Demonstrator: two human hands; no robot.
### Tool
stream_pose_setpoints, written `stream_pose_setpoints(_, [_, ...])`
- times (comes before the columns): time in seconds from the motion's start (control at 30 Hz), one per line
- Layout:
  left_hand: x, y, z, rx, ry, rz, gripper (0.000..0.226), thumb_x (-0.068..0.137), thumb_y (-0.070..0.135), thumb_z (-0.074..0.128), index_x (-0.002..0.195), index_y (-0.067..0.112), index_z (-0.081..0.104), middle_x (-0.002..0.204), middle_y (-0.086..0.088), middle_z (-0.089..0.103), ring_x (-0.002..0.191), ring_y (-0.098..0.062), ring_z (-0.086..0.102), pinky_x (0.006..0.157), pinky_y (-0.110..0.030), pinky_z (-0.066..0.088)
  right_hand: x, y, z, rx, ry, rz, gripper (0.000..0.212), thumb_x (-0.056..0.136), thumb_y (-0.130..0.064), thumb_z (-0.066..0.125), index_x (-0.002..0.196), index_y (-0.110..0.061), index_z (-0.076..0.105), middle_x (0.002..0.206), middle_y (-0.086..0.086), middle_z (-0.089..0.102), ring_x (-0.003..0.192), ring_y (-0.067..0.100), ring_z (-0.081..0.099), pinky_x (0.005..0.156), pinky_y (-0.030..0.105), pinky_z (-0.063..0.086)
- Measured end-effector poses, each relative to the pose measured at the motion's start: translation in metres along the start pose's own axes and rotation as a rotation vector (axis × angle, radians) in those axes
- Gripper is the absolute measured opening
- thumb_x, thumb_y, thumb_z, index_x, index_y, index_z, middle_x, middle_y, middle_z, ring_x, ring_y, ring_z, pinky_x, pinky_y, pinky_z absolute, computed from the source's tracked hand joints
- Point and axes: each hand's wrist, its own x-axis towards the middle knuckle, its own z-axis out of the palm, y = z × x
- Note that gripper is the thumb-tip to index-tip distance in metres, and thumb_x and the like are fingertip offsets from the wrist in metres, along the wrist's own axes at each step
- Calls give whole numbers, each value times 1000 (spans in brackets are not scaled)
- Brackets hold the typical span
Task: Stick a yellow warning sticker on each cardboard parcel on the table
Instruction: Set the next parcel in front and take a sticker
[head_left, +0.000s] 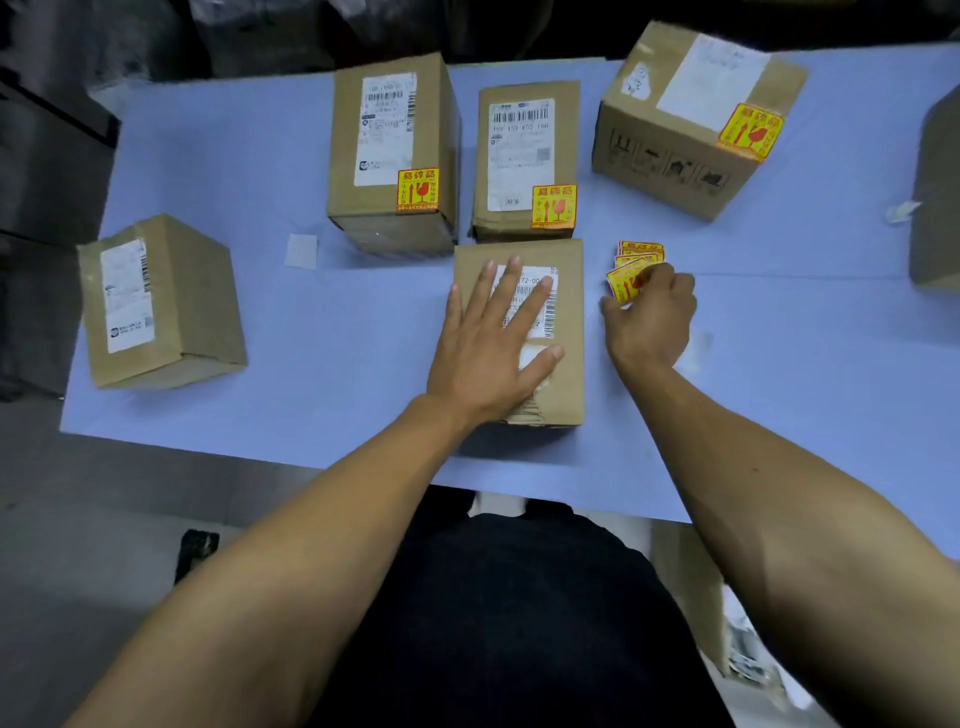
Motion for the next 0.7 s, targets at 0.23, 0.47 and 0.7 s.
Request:
stream_pose_setpoints(0.23, [1, -2, 2, -16, 6, 7, 71, 94, 63, 34, 157, 33, 18, 168, -1, 4, 154, -22, -3, 122, -50, -2, -6, 8, 3, -131, 136, -121, 27, 95, -25, 51, 107, -3, 61, 115, 18, 57, 107, 39, 51, 63, 37, 34])
stream_pose_setpoints(0.47, [2, -5, 4, -11, 7, 15, 72, 94, 66, 27, 158, 35, 13, 168, 0, 2, 154, -22, -5, 121, -48, -7, -4, 8, -1, -273, 180, -186, 23, 96, -19, 50, 100, 1, 62, 104, 22, 61, 98, 42, 54, 61, 40, 29])
stream_pose_setpoints(0.7, [1, -7, 2, -37, -13, 22, 71, 96, 64, 32, 158, 37, 9, 168, 2, -4, 154, -19, -11, 120, -46, -11, -4, 6, -7, -368, 33, -190, 18, 91, -18, 61, 99, -3, 68, 104, 18, 63, 99, 40, 53, 65, 38, 33])
